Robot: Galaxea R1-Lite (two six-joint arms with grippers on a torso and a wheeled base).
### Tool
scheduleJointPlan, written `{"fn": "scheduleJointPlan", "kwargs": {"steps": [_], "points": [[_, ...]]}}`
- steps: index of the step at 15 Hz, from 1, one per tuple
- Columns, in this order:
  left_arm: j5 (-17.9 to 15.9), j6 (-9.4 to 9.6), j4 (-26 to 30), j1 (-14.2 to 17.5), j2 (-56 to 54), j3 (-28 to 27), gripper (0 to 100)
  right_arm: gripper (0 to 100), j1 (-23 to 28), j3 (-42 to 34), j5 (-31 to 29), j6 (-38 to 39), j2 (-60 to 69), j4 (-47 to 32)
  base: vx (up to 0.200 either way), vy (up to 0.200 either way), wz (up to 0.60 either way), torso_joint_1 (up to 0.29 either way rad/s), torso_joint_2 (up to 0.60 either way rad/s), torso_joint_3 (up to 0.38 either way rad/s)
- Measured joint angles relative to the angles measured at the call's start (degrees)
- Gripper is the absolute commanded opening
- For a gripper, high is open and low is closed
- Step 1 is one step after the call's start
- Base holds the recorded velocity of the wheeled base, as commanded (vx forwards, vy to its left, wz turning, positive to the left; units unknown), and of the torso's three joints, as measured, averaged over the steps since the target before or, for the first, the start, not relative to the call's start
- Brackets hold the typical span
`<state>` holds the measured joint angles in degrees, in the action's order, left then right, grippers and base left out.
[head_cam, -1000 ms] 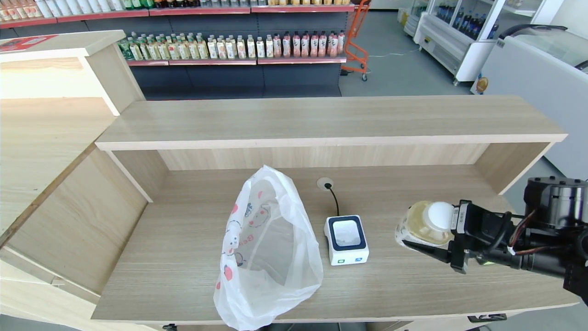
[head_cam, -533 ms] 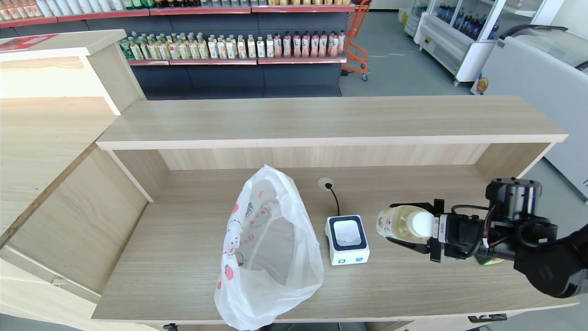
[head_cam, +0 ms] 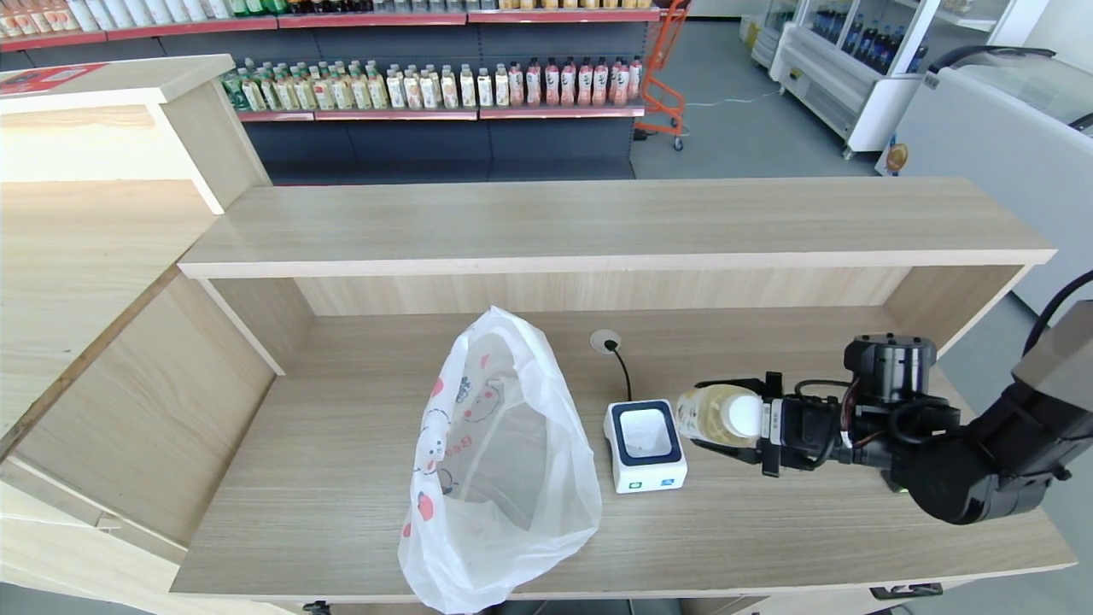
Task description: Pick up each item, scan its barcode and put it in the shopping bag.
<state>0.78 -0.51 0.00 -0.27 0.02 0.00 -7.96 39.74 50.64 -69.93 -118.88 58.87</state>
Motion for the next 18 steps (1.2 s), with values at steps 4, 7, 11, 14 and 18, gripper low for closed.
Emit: {"fn": "scheduleJointPlan", "kwargs": {"steps": [4,7,11,14,18], "points": [[-0.02,0.00,0.00,0.00,0.00,0.00,100,0,-1.63,3.80,0.18,0.55,-2.39,-0.02,0.000,0.000,0.00,0.000,0.00,0.000],[-0.02,0.02,0.00,0.00,0.00,0.00,100,0,-2.97,7.11,1.08,0.77,-4.90,0.06,0.000,0.000,0.00,0.000,0.00,0.000],[0.00,0.00,0.00,0.00,0.00,0.00,100,0,-3.67,9.20,2.89,0.07,-7.58,0.48,0.000,0.000,0.00,0.000,0.00,0.000],[-0.02,0.00,0.00,0.00,0.00,0.00,100,0,-3.61,9.53,3.00,-0.12,-9.12,3.64,0.000,0.000,0.00,0.000,0.00,0.000],[-0.02,0.00,0.00,0.00,0.00,0.00,100,0,-3.61,10.34,3.99,-0.11,-10.58,3.95,0.000,0.000,0.00,0.000,0.00,0.000]]}}
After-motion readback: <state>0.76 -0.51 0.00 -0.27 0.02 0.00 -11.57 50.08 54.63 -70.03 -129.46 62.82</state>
